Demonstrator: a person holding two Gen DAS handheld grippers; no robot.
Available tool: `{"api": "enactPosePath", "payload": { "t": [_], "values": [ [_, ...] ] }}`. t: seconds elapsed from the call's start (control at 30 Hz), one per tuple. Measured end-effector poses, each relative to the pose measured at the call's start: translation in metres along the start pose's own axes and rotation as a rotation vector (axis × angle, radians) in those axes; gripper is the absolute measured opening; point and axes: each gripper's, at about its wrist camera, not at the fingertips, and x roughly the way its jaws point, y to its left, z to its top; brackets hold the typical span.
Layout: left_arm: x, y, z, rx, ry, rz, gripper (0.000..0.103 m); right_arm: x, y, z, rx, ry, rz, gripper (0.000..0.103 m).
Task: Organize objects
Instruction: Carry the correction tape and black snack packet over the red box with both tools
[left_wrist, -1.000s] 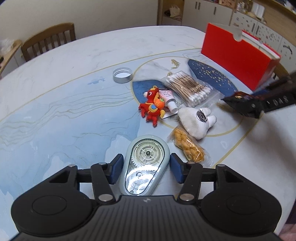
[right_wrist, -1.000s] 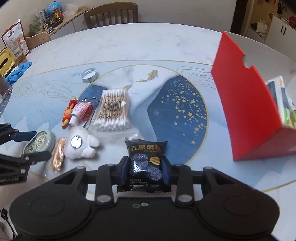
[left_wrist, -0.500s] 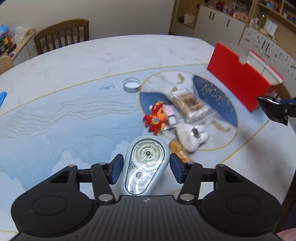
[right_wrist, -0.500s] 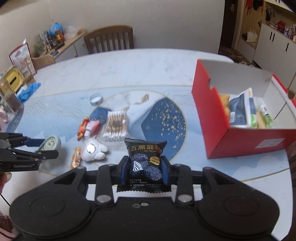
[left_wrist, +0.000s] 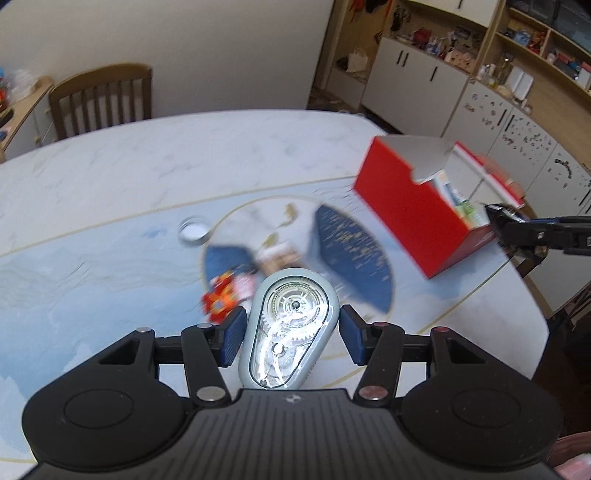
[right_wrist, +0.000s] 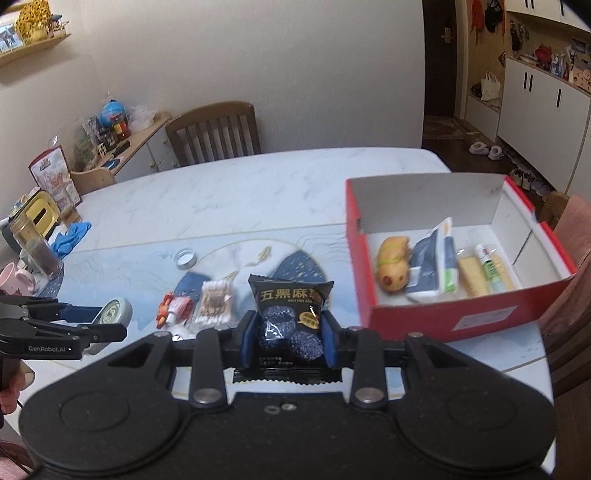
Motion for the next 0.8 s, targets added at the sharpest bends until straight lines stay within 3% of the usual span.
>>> {"api": "enactPosePath", "payload": {
  "t": [0.5, 0.8],
  "values": [
    [0.034, -0.112, 0.054, 0.131, -0.058, -0.025, 0.054, -0.016, -0.093, 0.012, 0.039, -0.049, -0.042, 0.035],
    [0.068, -0.181, 0.085, 0.216, -0.042, -0.065, 0.054, -0.013, -0.151, 0.012, 0.069, -0.062, -0.057, 0.035]
  ]
}}
